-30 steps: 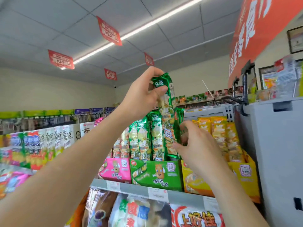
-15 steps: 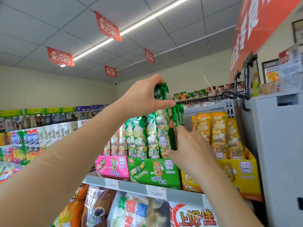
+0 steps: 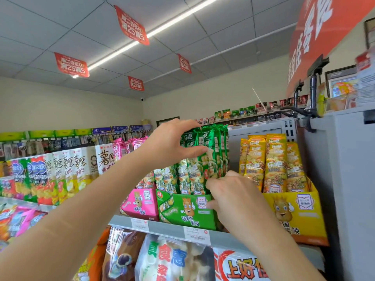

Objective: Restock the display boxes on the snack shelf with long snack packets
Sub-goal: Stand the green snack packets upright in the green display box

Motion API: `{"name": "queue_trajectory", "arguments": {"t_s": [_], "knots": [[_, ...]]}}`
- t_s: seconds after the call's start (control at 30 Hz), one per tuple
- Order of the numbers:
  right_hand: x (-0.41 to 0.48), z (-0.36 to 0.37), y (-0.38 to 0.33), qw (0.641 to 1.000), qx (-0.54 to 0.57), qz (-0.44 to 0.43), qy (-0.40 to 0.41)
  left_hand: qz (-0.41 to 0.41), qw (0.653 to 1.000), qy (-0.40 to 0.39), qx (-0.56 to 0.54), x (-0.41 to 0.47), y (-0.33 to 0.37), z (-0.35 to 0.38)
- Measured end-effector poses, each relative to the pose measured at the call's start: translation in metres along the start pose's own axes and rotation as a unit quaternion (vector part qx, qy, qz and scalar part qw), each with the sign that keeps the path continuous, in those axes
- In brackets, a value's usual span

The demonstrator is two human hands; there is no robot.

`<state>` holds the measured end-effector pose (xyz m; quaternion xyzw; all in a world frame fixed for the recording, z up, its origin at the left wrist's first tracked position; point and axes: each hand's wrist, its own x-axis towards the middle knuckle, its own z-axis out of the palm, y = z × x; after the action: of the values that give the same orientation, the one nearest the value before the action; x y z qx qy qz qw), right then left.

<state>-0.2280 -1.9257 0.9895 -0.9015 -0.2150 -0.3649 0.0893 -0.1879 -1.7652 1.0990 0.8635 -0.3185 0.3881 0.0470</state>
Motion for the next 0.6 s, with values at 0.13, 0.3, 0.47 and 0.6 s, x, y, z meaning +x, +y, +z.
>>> {"name": "queue_trajectory", "arguments": {"t_s": [0.13, 0.3, 0.47, 0.6], "knots": [[0.004, 0.006, -0.006, 1.0, -0.004, -0.02, 0.021, -0.005, 0.999, -0.032, 0.004, -0.007, -0.007, -0.004], [0.011, -0.007, 0.007, 0.984, 0.147, 0.037, 0.095, 0.009, 0.998, -0.061, 0.017, -0.008, -0.014, -0.007], [0.063, -0.028, 0.019, 0.966, 0.183, 0.088, 0.16, 0.016, 0.999, -0.04, 0.022, -0.015, -0.018, -0.004], [0.088, -0.026, 0.023, 0.985, 0.107, 0.118, 0.068, 0.024, 0.999, -0.014, 0.028, -0.021, -0.02, -0.002]]}}
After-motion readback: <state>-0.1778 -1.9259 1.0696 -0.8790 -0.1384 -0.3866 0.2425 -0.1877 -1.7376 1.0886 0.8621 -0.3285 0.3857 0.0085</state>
